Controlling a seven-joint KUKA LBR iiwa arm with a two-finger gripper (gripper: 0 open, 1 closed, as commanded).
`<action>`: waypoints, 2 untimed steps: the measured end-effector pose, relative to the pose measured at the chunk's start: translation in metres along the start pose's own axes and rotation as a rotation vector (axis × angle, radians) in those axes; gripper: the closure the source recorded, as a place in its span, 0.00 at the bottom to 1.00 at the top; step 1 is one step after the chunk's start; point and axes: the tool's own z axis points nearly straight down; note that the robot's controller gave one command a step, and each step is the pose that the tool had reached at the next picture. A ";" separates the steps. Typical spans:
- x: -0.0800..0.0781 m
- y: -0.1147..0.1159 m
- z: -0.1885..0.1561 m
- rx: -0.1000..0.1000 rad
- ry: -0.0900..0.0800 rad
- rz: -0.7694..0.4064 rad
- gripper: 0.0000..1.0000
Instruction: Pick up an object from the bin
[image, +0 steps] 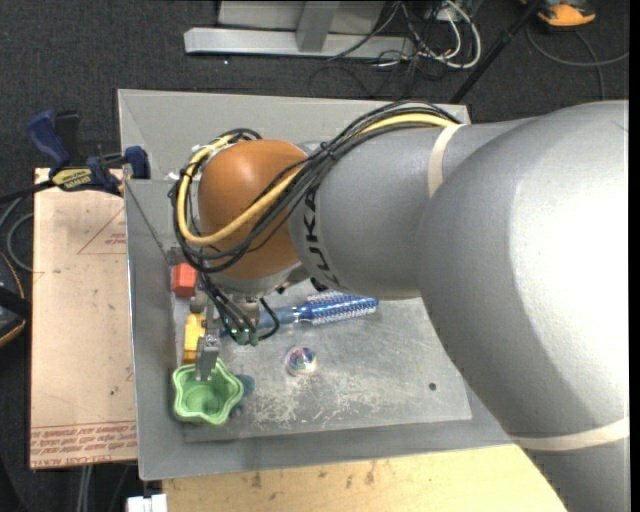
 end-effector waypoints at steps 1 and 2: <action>0.011 0.002 0.041 -0.001 -0.010 -0.427 0.00; 0.061 0.002 0.028 0.000 -0.008 -0.624 0.00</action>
Offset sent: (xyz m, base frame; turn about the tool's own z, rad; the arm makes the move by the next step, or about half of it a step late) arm -0.0173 0.0021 -0.0575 -0.4761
